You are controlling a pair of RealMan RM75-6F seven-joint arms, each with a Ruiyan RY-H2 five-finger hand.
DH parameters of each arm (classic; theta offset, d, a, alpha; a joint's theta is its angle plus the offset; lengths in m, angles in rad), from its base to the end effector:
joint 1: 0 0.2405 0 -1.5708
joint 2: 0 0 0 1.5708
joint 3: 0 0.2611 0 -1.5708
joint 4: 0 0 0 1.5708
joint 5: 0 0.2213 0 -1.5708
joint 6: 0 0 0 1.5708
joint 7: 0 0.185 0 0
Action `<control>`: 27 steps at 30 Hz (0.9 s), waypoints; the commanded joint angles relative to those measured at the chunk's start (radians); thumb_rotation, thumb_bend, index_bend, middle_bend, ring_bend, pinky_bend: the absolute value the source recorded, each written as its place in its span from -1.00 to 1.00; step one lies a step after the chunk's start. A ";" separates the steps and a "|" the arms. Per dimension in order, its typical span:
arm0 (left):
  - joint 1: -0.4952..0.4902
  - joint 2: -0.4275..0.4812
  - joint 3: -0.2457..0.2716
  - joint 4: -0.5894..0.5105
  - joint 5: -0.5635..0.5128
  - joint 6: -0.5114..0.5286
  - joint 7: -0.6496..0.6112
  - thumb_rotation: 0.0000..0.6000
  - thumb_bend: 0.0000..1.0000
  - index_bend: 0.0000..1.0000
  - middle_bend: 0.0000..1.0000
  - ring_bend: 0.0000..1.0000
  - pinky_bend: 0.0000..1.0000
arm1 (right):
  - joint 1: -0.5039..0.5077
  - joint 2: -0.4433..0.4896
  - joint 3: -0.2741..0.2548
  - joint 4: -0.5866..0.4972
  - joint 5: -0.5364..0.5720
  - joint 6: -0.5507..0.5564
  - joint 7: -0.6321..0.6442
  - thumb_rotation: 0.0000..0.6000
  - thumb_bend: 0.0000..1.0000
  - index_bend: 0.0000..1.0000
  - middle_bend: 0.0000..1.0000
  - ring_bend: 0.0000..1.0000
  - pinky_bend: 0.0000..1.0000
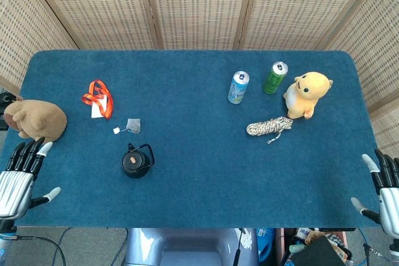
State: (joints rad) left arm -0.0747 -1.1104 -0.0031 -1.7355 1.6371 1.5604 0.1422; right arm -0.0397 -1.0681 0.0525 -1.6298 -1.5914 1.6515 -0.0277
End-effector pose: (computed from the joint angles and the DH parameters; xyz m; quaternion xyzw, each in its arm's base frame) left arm -0.2724 0.2062 0.1399 -0.6293 -0.3425 -0.4138 0.5617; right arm -0.3167 -0.1825 0.1870 0.5763 -0.3362 0.4003 0.6282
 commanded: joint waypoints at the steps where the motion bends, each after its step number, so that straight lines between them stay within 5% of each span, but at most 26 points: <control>1: 0.000 -0.001 0.001 0.001 0.001 -0.002 0.001 1.00 -0.77 -1.00 -1.00 -1.00 -1.00 | -0.002 0.003 -0.001 -0.002 -0.004 0.005 0.005 1.00 -1.00 -1.00 -1.00 -1.00 -1.00; 7: -0.014 -0.008 -0.002 0.001 -0.004 -0.028 0.015 1.00 -0.77 -1.00 -1.00 -1.00 -1.00 | -0.006 0.009 0.002 -0.003 -0.002 0.011 0.019 1.00 -1.00 -1.00 -1.00 -1.00 -1.00; 14: -0.140 -0.006 -0.040 0.026 0.039 -0.160 -0.035 1.00 -0.77 -0.96 -1.00 -1.00 -1.00 | 0.002 0.012 0.008 -0.007 0.015 -0.006 0.020 1.00 -1.00 -1.00 -1.00 -1.00 -1.00; 21: -0.318 -0.027 -0.077 0.082 0.016 -0.406 -0.022 1.00 -0.68 -0.28 -1.00 -1.00 -1.00 | 0.011 0.010 0.016 -0.007 0.042 -0.032 0.015 1.00 -1.00 -1.00 -1.00 -1.00 -1.00; 27: -0.420 -0.047 -0.094 0.116 -0.067 -0.581 0.045 1.00 -0.42 -0.18 -1.00 -1.00 -1.00 | 0.018 0.009 0.020 -0.003 0.062 -0.054 0.016 1.00 -1.00 -1.00 -1.00 -1.00 -1.00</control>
State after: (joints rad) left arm -0.4417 -1.1424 -0.0833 -1.6438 1.6113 1.0464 0.1532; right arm -0.0223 -1.0594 0.0723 -1.6331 -1.5311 1.5995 -0.0128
